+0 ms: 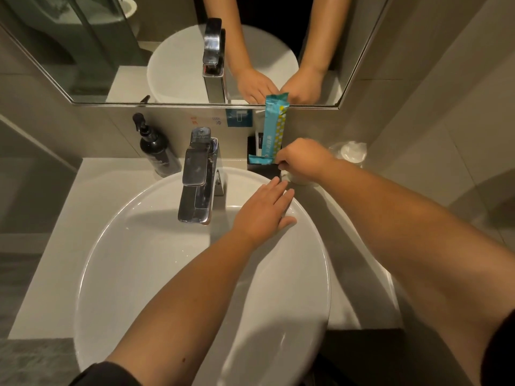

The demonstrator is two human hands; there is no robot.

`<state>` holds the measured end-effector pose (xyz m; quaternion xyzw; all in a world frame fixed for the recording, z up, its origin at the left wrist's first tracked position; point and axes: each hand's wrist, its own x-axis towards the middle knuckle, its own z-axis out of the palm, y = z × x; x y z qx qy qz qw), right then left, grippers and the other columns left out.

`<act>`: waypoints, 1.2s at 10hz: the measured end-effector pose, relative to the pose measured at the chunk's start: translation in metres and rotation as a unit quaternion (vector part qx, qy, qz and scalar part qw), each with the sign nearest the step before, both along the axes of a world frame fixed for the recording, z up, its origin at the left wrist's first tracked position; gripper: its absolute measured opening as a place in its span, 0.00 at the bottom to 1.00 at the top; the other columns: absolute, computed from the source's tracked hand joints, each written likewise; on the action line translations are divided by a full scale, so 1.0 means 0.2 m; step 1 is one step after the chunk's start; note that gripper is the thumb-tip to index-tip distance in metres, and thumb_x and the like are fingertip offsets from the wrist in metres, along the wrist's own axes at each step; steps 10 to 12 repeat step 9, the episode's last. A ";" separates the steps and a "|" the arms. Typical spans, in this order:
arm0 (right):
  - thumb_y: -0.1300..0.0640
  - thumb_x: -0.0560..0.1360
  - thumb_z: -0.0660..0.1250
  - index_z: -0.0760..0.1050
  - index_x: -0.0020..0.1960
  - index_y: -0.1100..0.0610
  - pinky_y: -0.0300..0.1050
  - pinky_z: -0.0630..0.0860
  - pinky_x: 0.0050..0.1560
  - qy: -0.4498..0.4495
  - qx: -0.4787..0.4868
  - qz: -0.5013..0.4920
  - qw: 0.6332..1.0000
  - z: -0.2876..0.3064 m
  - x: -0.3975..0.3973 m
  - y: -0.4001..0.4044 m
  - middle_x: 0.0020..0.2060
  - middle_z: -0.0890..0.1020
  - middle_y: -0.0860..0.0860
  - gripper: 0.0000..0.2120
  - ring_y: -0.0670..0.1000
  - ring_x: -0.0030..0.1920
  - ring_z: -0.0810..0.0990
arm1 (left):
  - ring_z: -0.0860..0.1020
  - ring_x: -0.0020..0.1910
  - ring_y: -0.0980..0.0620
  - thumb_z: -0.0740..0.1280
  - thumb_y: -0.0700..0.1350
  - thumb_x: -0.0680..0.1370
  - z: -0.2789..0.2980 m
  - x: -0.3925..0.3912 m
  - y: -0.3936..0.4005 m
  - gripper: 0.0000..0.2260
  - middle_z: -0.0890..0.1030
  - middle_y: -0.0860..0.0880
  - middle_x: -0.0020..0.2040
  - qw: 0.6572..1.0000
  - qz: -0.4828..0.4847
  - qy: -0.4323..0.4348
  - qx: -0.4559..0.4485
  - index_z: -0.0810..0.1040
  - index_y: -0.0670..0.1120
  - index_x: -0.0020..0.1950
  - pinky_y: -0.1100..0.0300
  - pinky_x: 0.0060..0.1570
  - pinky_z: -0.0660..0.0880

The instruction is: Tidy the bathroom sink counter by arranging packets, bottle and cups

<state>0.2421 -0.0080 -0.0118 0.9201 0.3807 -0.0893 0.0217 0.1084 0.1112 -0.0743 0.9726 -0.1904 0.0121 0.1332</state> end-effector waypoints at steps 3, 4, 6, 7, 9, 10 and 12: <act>0.56 0.78 0.62 0.79 0.57 0.54 0.47 0.77 0.45 -0.006 0.004 -0.004 1.000 0.00 -0.01 0.00 0.48 0.83 0.55 0.11 0.57 0.47 0.81 | 0.56 0.77 0.43 0.61 0.58 0.80 0.01 -0.01 0.00 0.28 0.62 0.43 0.77 1.000 0.005 0.009 0.007 0.64 0.44 0.75 0.52 0.74 0.54; 0.56 0.78 0.62 0.80 0.56 0.54 0.51 0.79 0.47 -0.005 0.004 -0.004 1.000 -0.01 -0.01 0.00 0.48 0.83 0.55 0.10 0.58 0.46 0.81 | 0.54 0.78 0.44 0.60 0.58 0.80 0.02 -0.01 0.00 0.29 0.60 0.44 0.77 1.000 0.006 0.017 0.009 0.62 0.45 0.76 0.53 0.74 0.52; 0.56 0.77 0.63 0.79 0.54 0.54 0.48 0.77 0.43 -0.012 -0.001 -0.002 1.000 -0.02 -0.01 -0.01 0.45 0.83 0.55 0.08 0.57 0.44 0.81 | 0.53 0.78 0.45 0.59 0.58 0.80 0.03 -0.01 -0.01 0.29 0.59 0.44 0.78 0.999 0.007 0.026 0.017 0.61 0.45 0.76 0.54 0.75 0.51; 0.56 0.78 0.63 0.77 0.59 0.54 0.48 0.75 0.44 -0.012 0.005 -0.014 1.000 -0.01 -0.02 -0.02 0.48 0.83 0.56 0.11 0.59 0.47 0.80 | 0.53 0.78 0.45 0.59 0.58 0.80 0.04 -0.01 -0.01 0.29 0.59 0.45 0.78 0.999 0.006 0.037 0.015 0.61 0.45 0.77 0.54 0.75 0.51; 0.55 0.77 0.64 0.73 0.66 0.52 0.53 0.78 0.49 -0.007 0.041 -0.034 0.999 0.00 -0.05 -0.07 0.50 0.83 0.58 0.17 0.60 0.51 0.80 | 0.51 0.78 0.45 0.61 0.57 0.80 0.06 0.00 0.00 0.29 0.57 0.45 0.78 0.998 0.001 0.066 0.016 0.59 0.45 0.77 0.54 0.75 0.50; 0.55 0.77 0.64 0.73 0.66 0.52 0.53 0.78 0.49 -0.007 0.041 -0.034 0.999 0.00 -0.05 -0.07 0.50 0.83 0.58 0.17 0.60 0.51 0.80 | 0.51 0.78 0.45 0.61 0.57 0.80 0.06 0.00 0.00 0.29 0.57 0.45 0.78 0.998 0.001 0.066 0.016 0.59 0.45 0.77 0.54 0.75 0.50; 0.55 0.77 0.64 0.73 0.66 0.52 0.53 0.78 0.49 -0.007 0.041 -0.034 0.999 0.00 -0.05 -0.07 0.50 0.83 0.58 0.17 0.60 0.51 0.80 | 0.51 0.78 0.45 0.61 0.57 0.80 0.06 0.00 0.00 0.29 0.57 0.45 0.78 0.998 0.001 0.066 0.016 0.59 0.45 0.77 0.54 0.75 0.50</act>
